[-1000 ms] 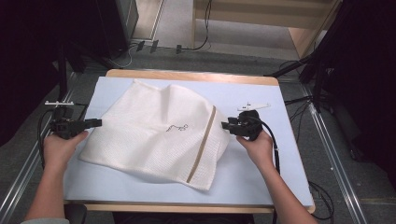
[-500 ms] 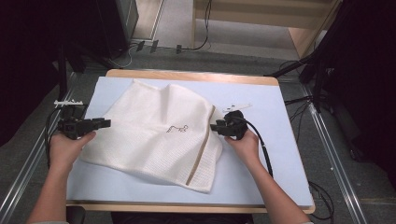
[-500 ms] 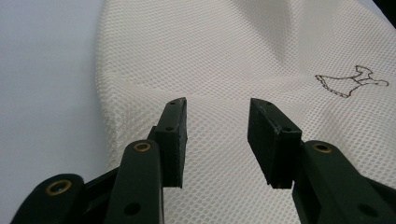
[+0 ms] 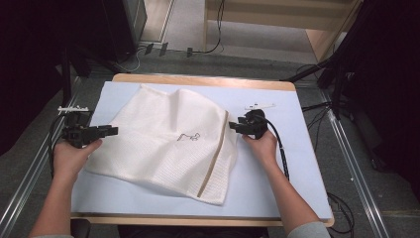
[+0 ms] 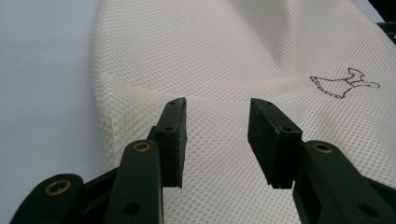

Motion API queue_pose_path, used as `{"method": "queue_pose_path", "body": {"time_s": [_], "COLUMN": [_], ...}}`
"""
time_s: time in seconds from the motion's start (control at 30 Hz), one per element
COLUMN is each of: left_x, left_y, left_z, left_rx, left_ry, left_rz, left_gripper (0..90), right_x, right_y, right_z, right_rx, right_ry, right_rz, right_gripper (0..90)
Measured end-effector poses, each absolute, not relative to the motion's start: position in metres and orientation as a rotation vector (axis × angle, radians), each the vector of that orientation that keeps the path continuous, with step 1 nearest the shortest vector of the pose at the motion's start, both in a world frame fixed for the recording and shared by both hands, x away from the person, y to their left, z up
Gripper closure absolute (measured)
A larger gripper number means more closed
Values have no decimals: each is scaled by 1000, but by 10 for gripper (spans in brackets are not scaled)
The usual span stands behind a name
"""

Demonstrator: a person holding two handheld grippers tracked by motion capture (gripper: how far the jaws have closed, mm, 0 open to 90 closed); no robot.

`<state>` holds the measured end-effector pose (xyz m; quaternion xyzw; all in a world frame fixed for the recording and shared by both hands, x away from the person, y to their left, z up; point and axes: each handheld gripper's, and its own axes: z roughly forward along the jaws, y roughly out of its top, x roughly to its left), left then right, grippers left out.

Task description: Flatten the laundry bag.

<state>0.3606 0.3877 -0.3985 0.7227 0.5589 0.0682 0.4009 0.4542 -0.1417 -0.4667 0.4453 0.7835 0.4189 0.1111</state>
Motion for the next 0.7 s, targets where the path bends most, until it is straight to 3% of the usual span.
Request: {"method": "queue_pose_path", "body": {"time_s": [0.27,0.7], "left_x": [361,363], "left_y": [389,379], "left_z": [-400,-400], "left_rx": [1828,1859], "left_ry": [1418,1398], "left_rz": [161,152], "left_gripper": [574,574], "right_x": [458,445], "right_y": [-128,-155], "right_z": [-472,-424], "right_rx": [1284,1237], "right_ry": [2373,2336], "right_rz": [1167,1145], "right_gripper": [841,856]}}
